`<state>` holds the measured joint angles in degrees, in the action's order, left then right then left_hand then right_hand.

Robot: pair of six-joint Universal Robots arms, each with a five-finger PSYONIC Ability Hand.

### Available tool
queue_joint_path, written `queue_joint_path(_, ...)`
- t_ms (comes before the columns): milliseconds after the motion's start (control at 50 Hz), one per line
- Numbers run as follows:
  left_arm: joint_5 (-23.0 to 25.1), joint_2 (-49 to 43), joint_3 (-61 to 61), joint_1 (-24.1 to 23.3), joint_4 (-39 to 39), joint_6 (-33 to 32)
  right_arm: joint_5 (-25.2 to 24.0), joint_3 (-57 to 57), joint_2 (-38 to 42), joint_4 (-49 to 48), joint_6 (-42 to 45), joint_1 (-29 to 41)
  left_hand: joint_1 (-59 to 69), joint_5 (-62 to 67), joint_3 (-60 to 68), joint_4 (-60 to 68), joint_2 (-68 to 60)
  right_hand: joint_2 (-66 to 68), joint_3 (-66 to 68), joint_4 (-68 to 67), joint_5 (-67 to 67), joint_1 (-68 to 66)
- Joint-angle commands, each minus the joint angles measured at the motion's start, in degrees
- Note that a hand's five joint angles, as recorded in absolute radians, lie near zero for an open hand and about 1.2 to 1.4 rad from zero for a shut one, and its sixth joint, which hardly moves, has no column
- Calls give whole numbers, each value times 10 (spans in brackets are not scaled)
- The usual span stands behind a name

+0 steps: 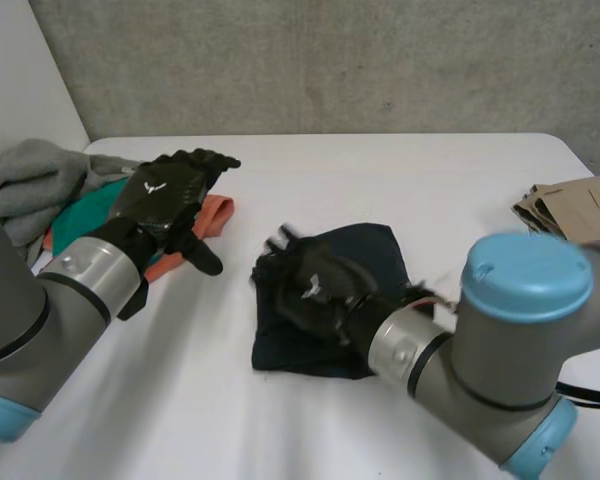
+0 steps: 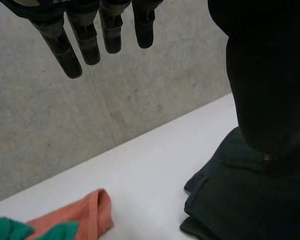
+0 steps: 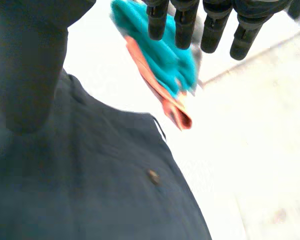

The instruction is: Fold the laundry.

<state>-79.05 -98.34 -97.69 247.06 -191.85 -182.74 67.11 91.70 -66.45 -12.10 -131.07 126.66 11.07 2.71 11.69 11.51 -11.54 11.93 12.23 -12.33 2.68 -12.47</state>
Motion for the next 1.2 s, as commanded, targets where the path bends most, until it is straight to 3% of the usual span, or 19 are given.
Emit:
queue_joint_path(20,-5,-29,58,-34,2,1,73,-1,-110,37,-304,-86,-11,-27,-17,-15,15,-19,-22,23,-27,25)
queue_joint_path(100,-14,-61,106,-72,20,0,59,-6,-119,53,-427,-128,-11,-27,-17,-15,15,-19,-22,23,-27,25)
queue_joint_path(240,-35,-147,208,-141,96,-10,59,-73,-50,144,-422,-171,-11,-27,-17,-15,15,-19,-22,23,-27,25)
queue_joint_path(340,-56,-241,305,-176,180,-34,59,-174,42,257,-430,-183,-11,-27,-17,-15,15,-19,-22,23,-27,25)
queue_joint_path(500,-98,-326,358,-185,249,-53,38,-261,149,350,-452,-185,-11,-27,-17,-15,15,-19,-22,23,-27,25)
queue_joint_path(660,-117,-358,335,-161,266,-97,46,-251,184,355,-368,-189,-11,-27,-17,-15,15,-19,-22,23,-27,25)
queue_joint_path(880,-98,-302,296,-119,262,-107,103,-210,127,309,-231,-177,-11,-27,-17,-15,15,-19,-22,23,-27,25)
queue_joint_path(1100,-30,-149,248,-102,227,-60,171,-47,-33,144,-126,-100,-11,-27,-17,-15,15,-19,-22,23,-27,25)
queue_joint_path(1160,7,-110,238,-89,215,-26,181,13,-67,103,-104,-76,-11,-27,-17,-15,15,-19,-22,23,-27,25)
queue_joint_path(1200,58,-89,233,-77,207,-3,180,53,-82,87,-109,-60,-11,-27,-17,-15,15,-19,-22,23,-27,25)
